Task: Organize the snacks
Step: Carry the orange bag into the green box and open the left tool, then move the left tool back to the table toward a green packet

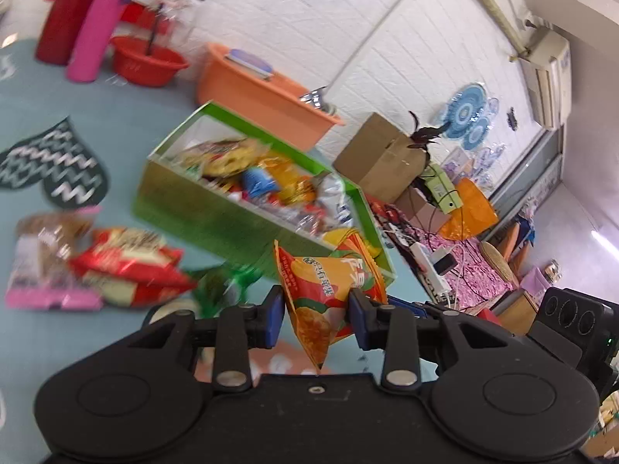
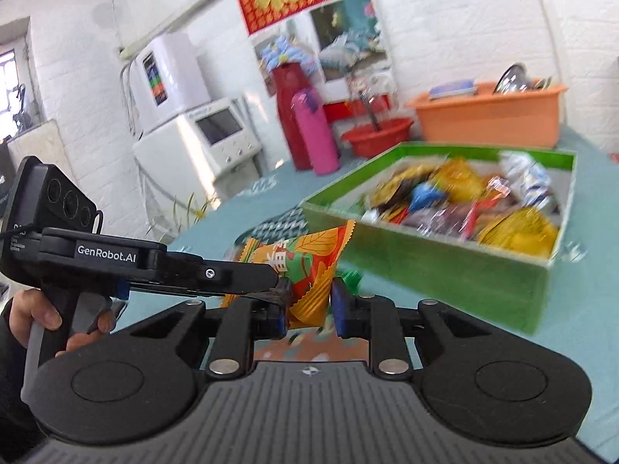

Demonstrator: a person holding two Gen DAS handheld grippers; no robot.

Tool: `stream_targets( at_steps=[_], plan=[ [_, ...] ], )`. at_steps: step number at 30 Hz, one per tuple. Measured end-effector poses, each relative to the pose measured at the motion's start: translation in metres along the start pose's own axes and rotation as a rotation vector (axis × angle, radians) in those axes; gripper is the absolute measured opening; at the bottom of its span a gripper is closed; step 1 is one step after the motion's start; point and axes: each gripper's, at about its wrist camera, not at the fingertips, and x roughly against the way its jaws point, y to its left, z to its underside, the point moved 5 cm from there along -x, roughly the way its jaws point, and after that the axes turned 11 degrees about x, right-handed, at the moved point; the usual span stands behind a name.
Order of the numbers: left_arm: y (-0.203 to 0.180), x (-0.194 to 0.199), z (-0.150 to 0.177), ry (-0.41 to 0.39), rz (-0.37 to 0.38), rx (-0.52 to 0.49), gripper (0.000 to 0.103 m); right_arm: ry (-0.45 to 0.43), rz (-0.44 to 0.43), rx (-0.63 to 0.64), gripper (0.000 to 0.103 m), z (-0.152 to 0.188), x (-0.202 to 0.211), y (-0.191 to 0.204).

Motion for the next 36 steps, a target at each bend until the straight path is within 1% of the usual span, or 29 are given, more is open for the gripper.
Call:
stream_targets(
  at_steps=[8, 12, 15, 19, 23, 24, 25, 26, 27, 28, 29, 31, 32, 34, 36],
  plan=[
    [-0.037, -0.048, -0.041, 0.027, 0.068, -0.082, 0.0, -0.098, 0.118, -0.032, 0.039, -0.029, 0.012, -0.044],
    [-0.045, -0.071, -0.062, 0.015, 0.074, -0.109, 0.0, -0.137, 0.16, -0.049, 0.039, -0.043, 0.006, -0.067],
    [-0.044, -0.088, -0.074, 0.015, 0.077, -0.108, 0.0, -0.151, 0.183, -0.053, 0.039, -0.05, -0.003, -0.082],
    [-0.036, -0.111, -0.085, 0.029, 0.077, -0.086, 0.0, -0.143, 0.208, -0.061, 0.039, -0.053, -0.017, -0.1],
    [-0.025, -0.129, -0.089, 0.029, 0.053, -0.087, 0.0, -0.128, 0.222, -0.08, 0.039, -0.049, -0.033, -0.117],
    [-0.021, -0.134, -0.09, 0.032, 0.042, -0.09, 0.0, -0.124, 0.223, -0.083, 0.041, -0.046, -0.037, -0.121],
    [-0.017, -0.139, -0.089, 0.039, 0.025, -0.094, 0.011, -0.113, 0.223, -0.081, 0.043, -0.044, -0.043, -0.124],
    [-0.011, -0.142, -0.088, 0.044, 0.005, -0.086, 0.046, -0.092, 0.23, -0.077, 0.048, -0.039, -0.048, -0.128],
    [-0.006, -0.143, -0.087, 0.034, -0.012, -0.072, 0.057, -0.065, 0.243, -0.074, 0.063, -0.035, -0.053, -0.131],
    [-0.001, -0.14, -0.085, 0.015, -0.024, -0.059, 0.073, -0.031, 0.278, -0.072, 0.074, -0.03, -0.058, -0.133],
    [0.003, -0.137, -0.085, 0.002, -0.03, -0.053, 0.088, -0.014, 0.307, -0.067, 0.091, -0.025, -0.059, -0.134],
    [0.007, -0.128, -0.085, -0.02, -0.04, -0.043, 0.1, -0.014, 0.324, -0.038, 0.093, -0.018, -0.055, -0.132],
    [0.007, -0.123, -0.085, -0.025, -0.037, -0.038, 0.103, -0.013, 0.322, -0.035, 0.094, -0.017, -0.052, -0.13],
    [0.004, -0.111, -0.085, -0.035, -0.038, -0.032, 0.103, -0.024, 0.306, -0.049, 0.096, -0.018, -0.044, -0.127],
    [-0.001, -0.095, -0.084, -0.049, -0.031, -0.027, 0.103, -0.053, 0.288, -0.062, 0.103, -0.024, -0.033, -0.12]
  ],
)
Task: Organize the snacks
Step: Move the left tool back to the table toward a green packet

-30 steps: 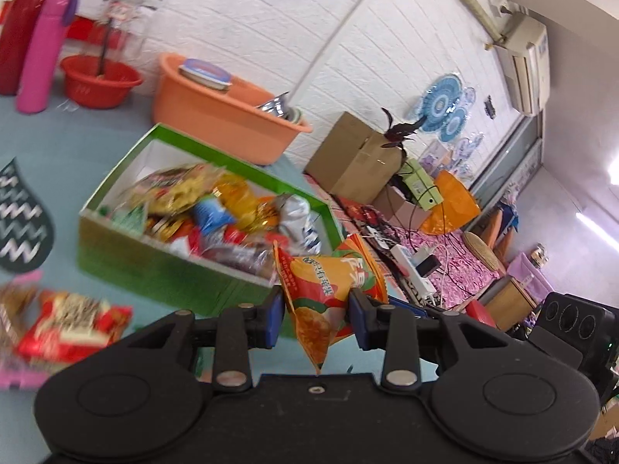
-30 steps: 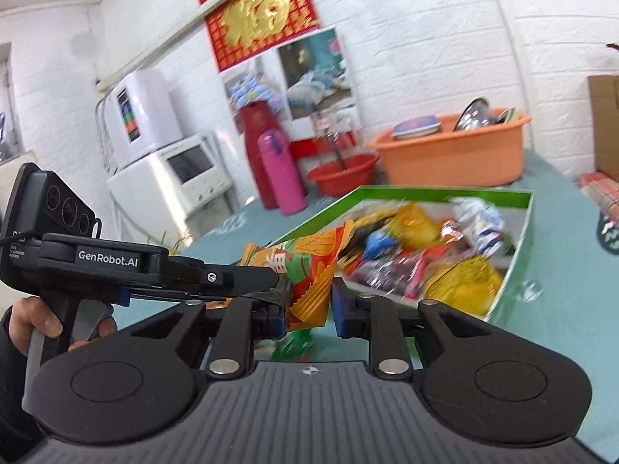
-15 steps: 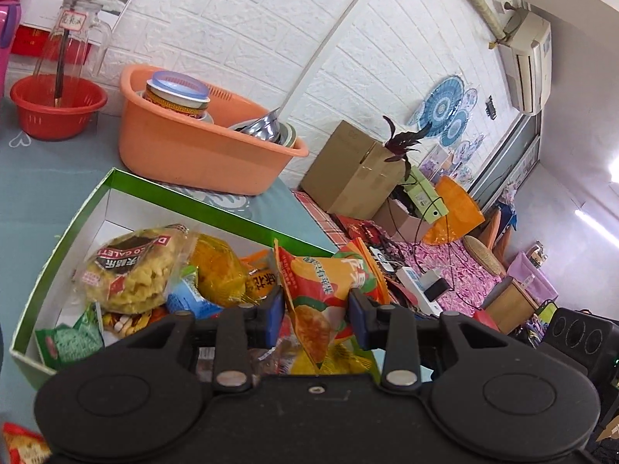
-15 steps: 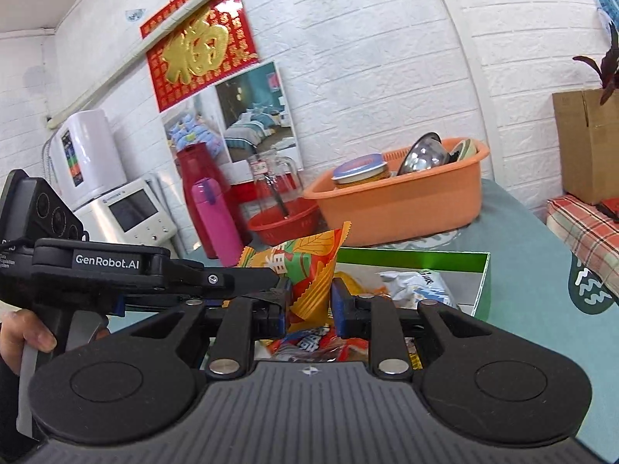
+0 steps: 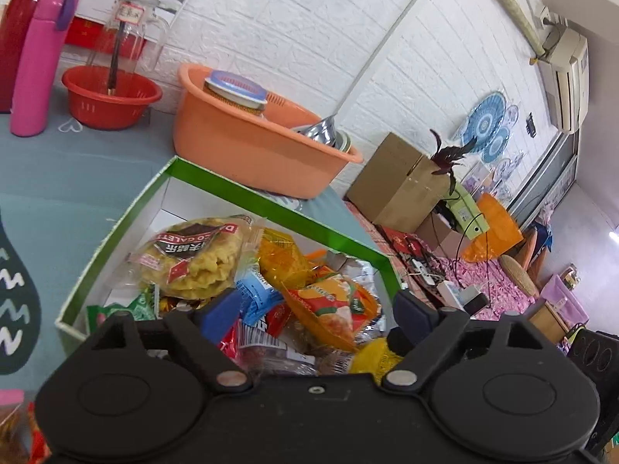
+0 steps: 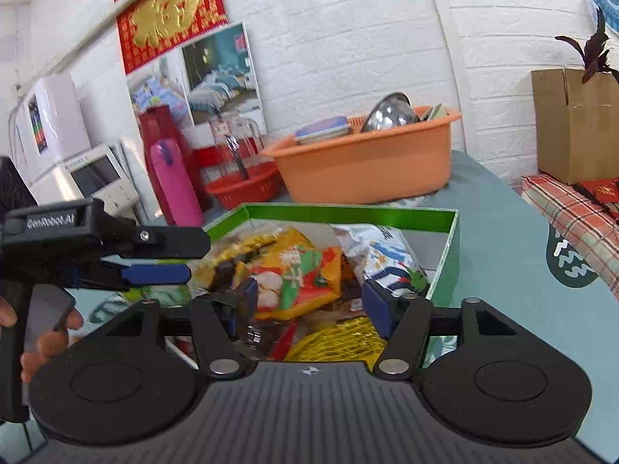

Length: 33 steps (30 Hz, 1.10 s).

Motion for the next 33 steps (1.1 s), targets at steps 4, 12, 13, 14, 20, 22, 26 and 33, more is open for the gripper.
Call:
stream_targets(
  at_steps=[4, 12, 13, 14, 20, 22, 26, 33],
  plan=[
    [-0.014, 0.041, 0.006, -0.034, -0.001, -0.006, 0.103, -0.066, -0.015, -0.013, 0.103, -0.017, 0.033, 0.015],
    [-0.015, 0.066, 0.039, -0.001, -0.063, -0.103, 0.103, -0.15, -0.12, -0.016, 0.103, -0.017, 0.087, 0.046],
    [-0.012, 0.06, 0.044, 0.014, -0.083, -0.119, 0.103, -0.144, -0.132, -0.026, 0.103, -0.014, 0.091, 0.048],
    [-0.006, 0.053, 0.049, 0.032, -0.1, -0.128, 0.103, -0.137, -0.137, -0.031, 0.103, -0.01, 0.094, 0.05],
    [0.02, 0.022, 0.063, 0.058, -0.163, -0.103, 0.097, -0.062, -0.12, -0.037, 0.103, 0.017, 0.106, 0.055],
    [0.017, 0.021, 0.068, 0.054, -0.179, -0.144, 0.097, -0.035, -0.102, -0.034, 0.103, 0.026, 0.107, 0.054],
    [0.012, 0.023, 0.085, 0.073, -0.207, -0.222, 0.075, 0.022, -0.098, -0.063, 0.103, 0.045, 0.101, 0.052],
    [0.008, 0.031, 0.12, 0.201, -0.095, -0.164, 0.052, 0.089, -0.113, -0.114, 0.103, 0.074, 0.099, 0.053]
  ],
)
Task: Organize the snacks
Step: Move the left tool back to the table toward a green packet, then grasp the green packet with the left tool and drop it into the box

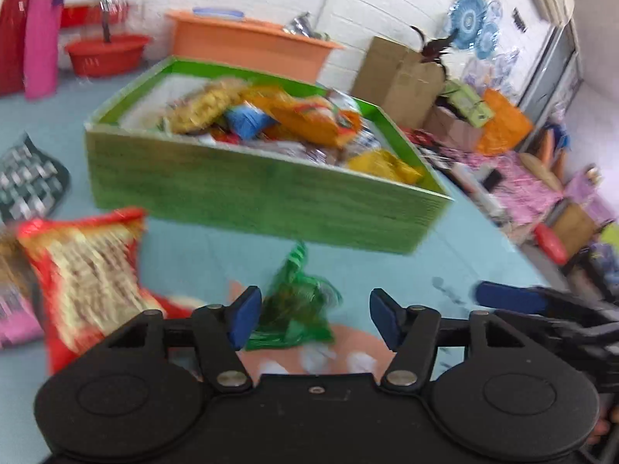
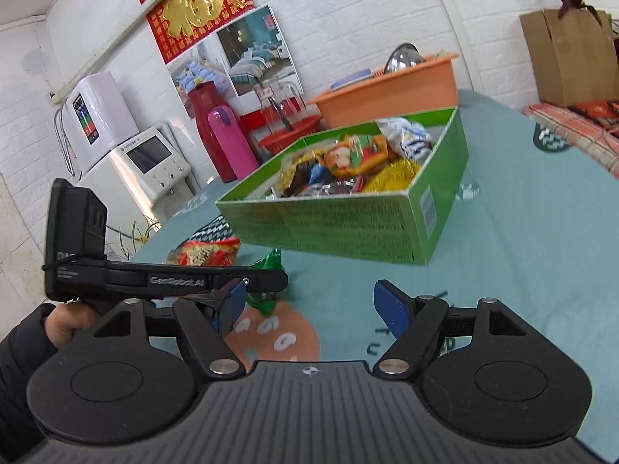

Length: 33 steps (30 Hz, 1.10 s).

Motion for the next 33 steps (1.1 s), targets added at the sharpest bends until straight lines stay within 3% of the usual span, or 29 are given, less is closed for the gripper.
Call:
stream_targets(
  at_steps=[3, 5, 8, 16, 19, 21, 22, 23, 28, 33],
  plan=[
    [0.004, 0.02, 0.008, -0.034, 0.119, 0.145, 0.06, 0.015, 0.023, 0.022, 0.103, 0.007, 0.004, -0.001],
    [0.011, 0.033, 0.01, -0.097, 0.161, 0.233, 0.079, 0.032, 0.026, 0.047, 0.103, 0.01, 0.002, -0.001],
    [0.017, 0.042, 0.012, -0.142, 0.166, 0.289, 0.08, 0.074, 0.013, 0.083, 0.103, 0.015, -0.011, 0.003],
    [0.014, 0.02, 0.006, -0.092, 0.153, 0.287, 0.081, 0.146, -0.042, 0.246, 0.103, 0.016, -0.049, 0.03],
    [0.014, 0.011, 0.003, -0.096, 0.132, 0.284, 0.08, 0.166, -0.021, 0.292, 0.103, 0.011, -0.061, 0.032],
    [0.015, 0.005, 0.005, -0.083, 0.118, 0.287, 0.062, 0.172, -0.006, 0.301, 0.098, 0.008, -0.068, 0.033],
    [0.016, 0.0, 0.006, -0.065, 0.129, 0.292, 0.029, 0.169, 0.002, 0.31, 0.093, 0.008, -0.07, 0.033],
    [0.016, -0.002, 0.008, -0.054, 0.13, 0.298, 0.02, 0.166, 0.006, 0.32, 0.075, 0.008, -0.071, 0.034],
    [0.009, 0.007, 0.007, -0.081, 0.149, 0.287, 0.021, 0.141, 0.028, 0.311, 0.07, 0.007, -0.062, 0.034],
    [-0.014, 0.03, -0.016, -0.178, 0.181, 0.208, 0.021, 0.037, 0.054, 0.366, 0.07, -0.019, -0.041, 0.042]
  ],
)
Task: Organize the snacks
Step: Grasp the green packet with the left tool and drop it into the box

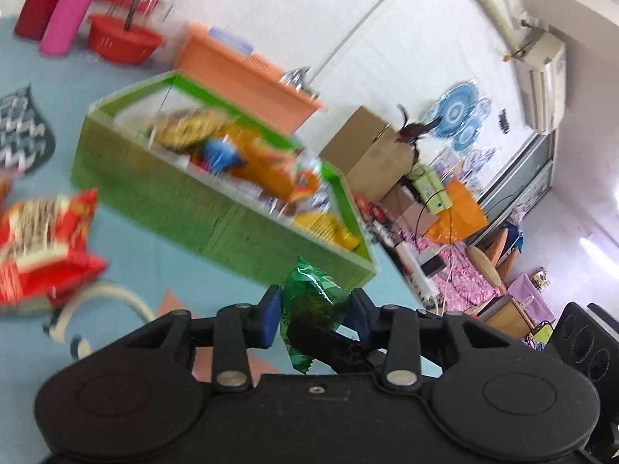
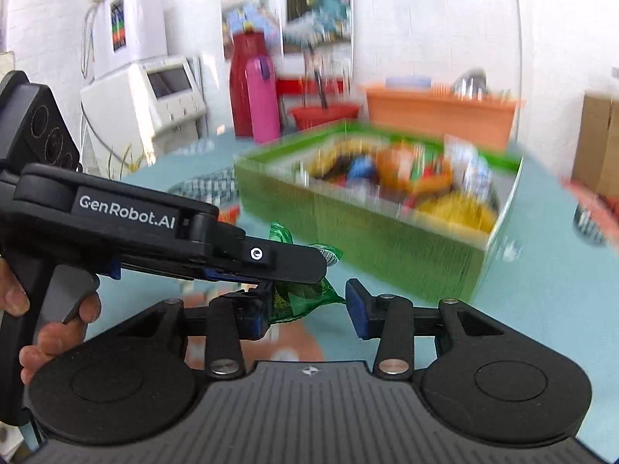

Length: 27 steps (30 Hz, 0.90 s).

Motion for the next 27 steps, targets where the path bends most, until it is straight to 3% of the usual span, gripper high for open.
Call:
stream_targets(
  at_steps=[6, 12, 22, 24, 26, 27],
  plan=[
    [-0.026, 0.006, -0.044, -0.085, 0.009, -0.076, 0.021, -0.119, 0.029, 0.037, 0.07, -0.046, -0.001, -0.012],
    [-0.023, -0.006, -0.084, -0.122, -0.01, -0.084, 0.021, -0.181, 0.043, 0.066, 0.07, -0.077, -0.03, -0.024],
    [0.027, -0.038, -0.106, -0.085, -0.045, -0.031, 0.021, -0.146, 0.019, 0.031, 0.071, -0.077, -0.085, -0.033],
    [0.037, -0.045, -0.106, -0.072, -0.056, -0.025, 0.026, -0.126, 0.012, 0.024, 0.074, -0.071, -0.095, -0.034],
    [0.044, -0.051, -0.103, -0.05, -0.075, -0.045, 0.094, -0.097, 0.009, 0.029, 0.081, -0.064, -0.105, -0.033],
    [0.047, -0.049, -0.102, -0.067, -0.097, -0.048, 0.101, -0.081, 0.015, 0.036, 0.095, -0.061, -0.108, -0.033]
  ],
)
